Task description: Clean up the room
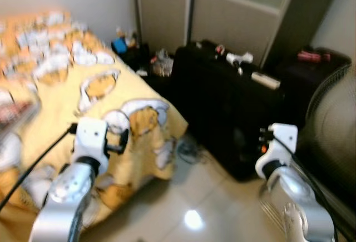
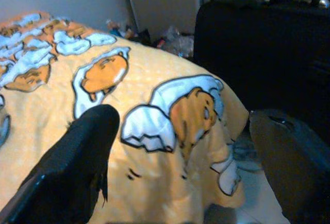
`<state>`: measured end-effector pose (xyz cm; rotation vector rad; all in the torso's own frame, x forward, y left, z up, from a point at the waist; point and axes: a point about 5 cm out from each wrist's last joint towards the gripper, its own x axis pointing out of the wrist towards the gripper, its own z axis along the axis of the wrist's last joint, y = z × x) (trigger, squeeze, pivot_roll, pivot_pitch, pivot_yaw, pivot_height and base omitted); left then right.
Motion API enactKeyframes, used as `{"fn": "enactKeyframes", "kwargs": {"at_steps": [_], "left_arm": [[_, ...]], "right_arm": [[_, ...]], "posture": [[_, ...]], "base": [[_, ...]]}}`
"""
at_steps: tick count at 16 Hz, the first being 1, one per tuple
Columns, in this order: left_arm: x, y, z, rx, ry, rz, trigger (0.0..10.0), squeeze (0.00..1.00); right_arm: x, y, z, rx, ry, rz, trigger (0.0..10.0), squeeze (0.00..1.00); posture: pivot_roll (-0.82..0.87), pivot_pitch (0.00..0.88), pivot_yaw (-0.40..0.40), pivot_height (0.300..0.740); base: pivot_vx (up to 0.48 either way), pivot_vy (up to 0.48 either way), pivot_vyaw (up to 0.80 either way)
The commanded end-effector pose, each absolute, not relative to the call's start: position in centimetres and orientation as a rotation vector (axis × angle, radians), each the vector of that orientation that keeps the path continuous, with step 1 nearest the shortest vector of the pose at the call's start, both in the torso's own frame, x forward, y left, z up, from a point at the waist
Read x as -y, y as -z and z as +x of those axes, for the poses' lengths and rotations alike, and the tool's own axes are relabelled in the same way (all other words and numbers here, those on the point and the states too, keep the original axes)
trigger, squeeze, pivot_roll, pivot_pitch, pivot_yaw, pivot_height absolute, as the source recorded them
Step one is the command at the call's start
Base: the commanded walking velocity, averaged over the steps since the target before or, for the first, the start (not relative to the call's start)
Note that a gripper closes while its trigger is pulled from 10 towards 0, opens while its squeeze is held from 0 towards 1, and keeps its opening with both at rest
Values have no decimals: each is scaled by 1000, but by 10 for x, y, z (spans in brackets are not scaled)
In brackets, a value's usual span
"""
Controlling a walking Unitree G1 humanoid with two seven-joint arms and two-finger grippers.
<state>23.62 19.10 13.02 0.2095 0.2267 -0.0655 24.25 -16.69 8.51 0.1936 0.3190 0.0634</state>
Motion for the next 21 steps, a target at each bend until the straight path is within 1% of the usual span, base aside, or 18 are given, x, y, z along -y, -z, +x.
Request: {"fn": "enactKeyframes", "kwargs": {"at_steps": [1,2,3,5,7,8,10,13,19,21], "left_arm": [[-198,-128,236,-250,43,222,10000,0],[-198,-132,238,-240,37,218,10000,0],[-201,-132,239,-240,31,218,10000,0],[-205,-131,238,-245,14,216,10000,0],[-207,-124,238,-268,5,205,10000,0],[-204,-123,242,-265,17,200,10000,0],[-199,-127,247,-249,28,195,10000,0],[-201,-129,247,-244,26,200,10000,0],[-202,-127,245,-254,25,203,10000,0],[-203,-128,247,-248,25,212,10000,0]], "right_arm": [[158,-93,247,-292,-107,229,10000,0],[161,-96,248,-289,-93,257,10000,0],[163,-96,247,-283,-118,201,10000,0],[169,-94,246,-290,-101,200,10000,0],[162,-92,249,-295,-82,206,10000,0],[158,-92,251,-295,-89,199,10000,0],[158,-93,254,-293,-97,194,10000,0],[154,-90,254,-300,-129,156,10000,0],[156,-90,253,-296,-127,136,10000,0],[157,-92,255,-282,-122,139,10000,0]], "posture": [[-87,0,-7,740],[-87,0,-8,740],[-88,0,-7,740],[-88,0,-2,740],[-98,0,-9,740],[-103,0,-8,740],[-100,0,-9,740],[-96,0,-7,740],[-101,0,-6,740],[-104,0,-5,740]], "base": [[0,315,0],[0,315,0],[0,311,0],[0,315,0],[0,315,0],[0,371,0],[0,392,0],[0,396,0],[0,393,800],[0,394,0]]}}
